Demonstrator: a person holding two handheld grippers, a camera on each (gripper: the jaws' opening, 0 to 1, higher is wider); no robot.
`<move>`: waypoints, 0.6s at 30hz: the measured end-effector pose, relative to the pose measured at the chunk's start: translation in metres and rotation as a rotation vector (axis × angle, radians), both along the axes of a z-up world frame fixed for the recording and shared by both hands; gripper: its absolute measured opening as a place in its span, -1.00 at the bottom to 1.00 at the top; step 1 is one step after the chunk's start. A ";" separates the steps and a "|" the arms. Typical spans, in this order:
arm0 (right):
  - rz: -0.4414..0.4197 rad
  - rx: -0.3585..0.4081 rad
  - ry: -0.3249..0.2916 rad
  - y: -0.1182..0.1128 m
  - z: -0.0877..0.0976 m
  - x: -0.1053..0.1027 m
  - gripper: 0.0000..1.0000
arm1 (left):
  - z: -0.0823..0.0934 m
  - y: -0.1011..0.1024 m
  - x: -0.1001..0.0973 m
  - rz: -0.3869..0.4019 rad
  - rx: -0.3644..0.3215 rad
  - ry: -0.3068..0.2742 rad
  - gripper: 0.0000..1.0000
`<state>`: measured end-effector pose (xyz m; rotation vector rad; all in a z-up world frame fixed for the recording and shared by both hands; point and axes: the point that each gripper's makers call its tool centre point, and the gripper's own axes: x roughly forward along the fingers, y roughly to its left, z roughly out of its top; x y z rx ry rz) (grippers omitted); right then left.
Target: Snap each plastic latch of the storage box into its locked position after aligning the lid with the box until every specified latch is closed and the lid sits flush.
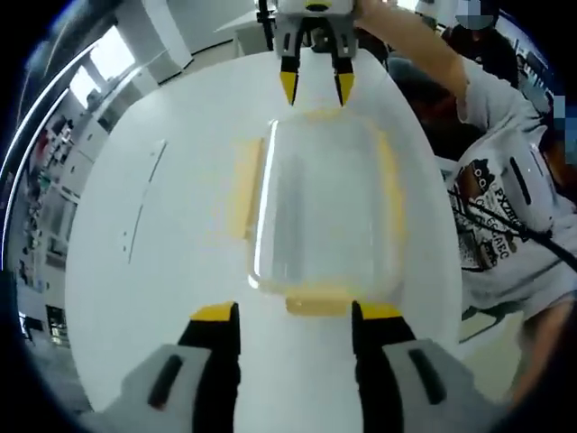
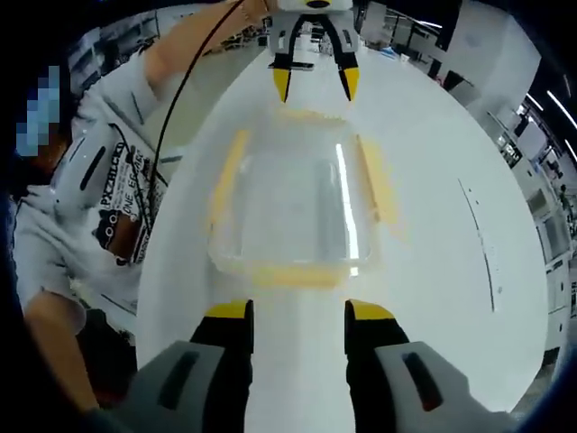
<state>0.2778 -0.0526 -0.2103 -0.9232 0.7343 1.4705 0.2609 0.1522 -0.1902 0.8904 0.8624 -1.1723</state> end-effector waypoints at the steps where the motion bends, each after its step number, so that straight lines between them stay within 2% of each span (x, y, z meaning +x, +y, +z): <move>1: 0.001 0.017 -0.012 0.000 0.001 0.001 -0.29 | 0.001 -0.006 -0.001 -0.015 -0.014 0.001 -0.15; 4: -0.003 0.062 -0.051 0.003 0.004 0.005 -0.30 | 0.002 -0.034 -0.008 -0.075 -0.033 -0.004 -0.15; 11: 0.014 0.089 -0.088 0.002 0.004 0.002 -0.39 | -0.015 -0.072 -0.016 -0.187 0.066 0.022 -0.26; 12: 0.016 0.094 -0.092 0.003 0.004 0.003 -0.40 | -0.017 -0.073 -0.016 -0.218 0.112 0.026 -0.30; 13: 0.018 0.106 -0.093 0.003 0.005 0.002 -0.40 | -0.014 -0.077 -0.016 -0.216 0.116 0.024 -0.35; 14: 0.019 0.117 -0.090 0.004 0.005 0.002 -0.40 | -0.011 -0.088 -0.012 -0.250 0.085 -0.008 -0.36; 18: 0.022 0.136 -0.100 0.005 0.006 0.001 -0.42 | -0.015 -0.085 -0.013 -0.219 0.174 0.075 -0.46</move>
